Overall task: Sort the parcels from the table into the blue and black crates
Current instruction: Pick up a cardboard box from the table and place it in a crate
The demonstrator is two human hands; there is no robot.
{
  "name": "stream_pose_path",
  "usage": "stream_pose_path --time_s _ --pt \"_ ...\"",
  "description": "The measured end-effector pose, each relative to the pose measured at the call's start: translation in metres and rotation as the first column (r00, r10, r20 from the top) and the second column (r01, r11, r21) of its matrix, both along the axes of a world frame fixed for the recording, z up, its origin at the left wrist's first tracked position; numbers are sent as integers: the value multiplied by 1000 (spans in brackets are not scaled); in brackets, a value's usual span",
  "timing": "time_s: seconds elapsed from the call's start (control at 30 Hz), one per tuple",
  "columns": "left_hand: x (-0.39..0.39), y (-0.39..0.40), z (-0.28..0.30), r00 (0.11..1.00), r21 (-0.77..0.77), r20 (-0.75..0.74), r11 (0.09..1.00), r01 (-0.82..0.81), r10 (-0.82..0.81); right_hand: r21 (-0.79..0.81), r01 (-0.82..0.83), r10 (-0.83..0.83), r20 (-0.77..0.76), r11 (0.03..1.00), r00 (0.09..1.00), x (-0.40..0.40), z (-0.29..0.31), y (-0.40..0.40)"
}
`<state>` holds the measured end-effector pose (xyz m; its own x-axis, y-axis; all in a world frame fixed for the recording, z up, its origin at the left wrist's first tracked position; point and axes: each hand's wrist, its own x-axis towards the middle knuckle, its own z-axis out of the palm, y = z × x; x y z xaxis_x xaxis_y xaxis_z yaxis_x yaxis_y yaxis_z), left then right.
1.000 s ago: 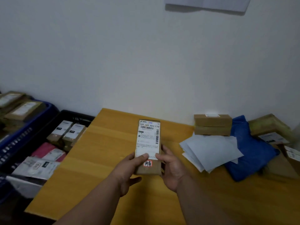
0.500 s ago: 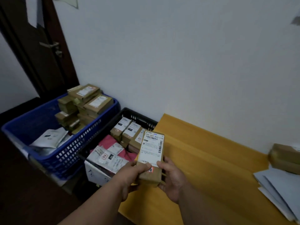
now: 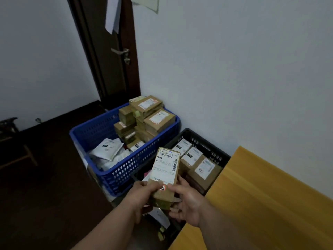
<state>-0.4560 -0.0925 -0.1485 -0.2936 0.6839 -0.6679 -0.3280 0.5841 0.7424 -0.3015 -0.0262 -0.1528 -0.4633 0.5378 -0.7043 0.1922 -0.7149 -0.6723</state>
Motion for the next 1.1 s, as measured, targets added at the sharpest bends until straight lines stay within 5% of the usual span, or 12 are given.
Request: stream_pose_path --time_s 0.5,0.87,1.1 --pt "-288 33 -38 995 -127 22 988 -93 96 -218 -46 59 57 975 997 -300 -36 20" --pt "-339 120 -67 993 -218 116 976 -11 37 -142 197 -168 192 970 967 -352 -74 104" --pt "-404 203 -88 979 -225 70 959 -170 190 -162 243 -208 207 956 956 -369 -95 194"
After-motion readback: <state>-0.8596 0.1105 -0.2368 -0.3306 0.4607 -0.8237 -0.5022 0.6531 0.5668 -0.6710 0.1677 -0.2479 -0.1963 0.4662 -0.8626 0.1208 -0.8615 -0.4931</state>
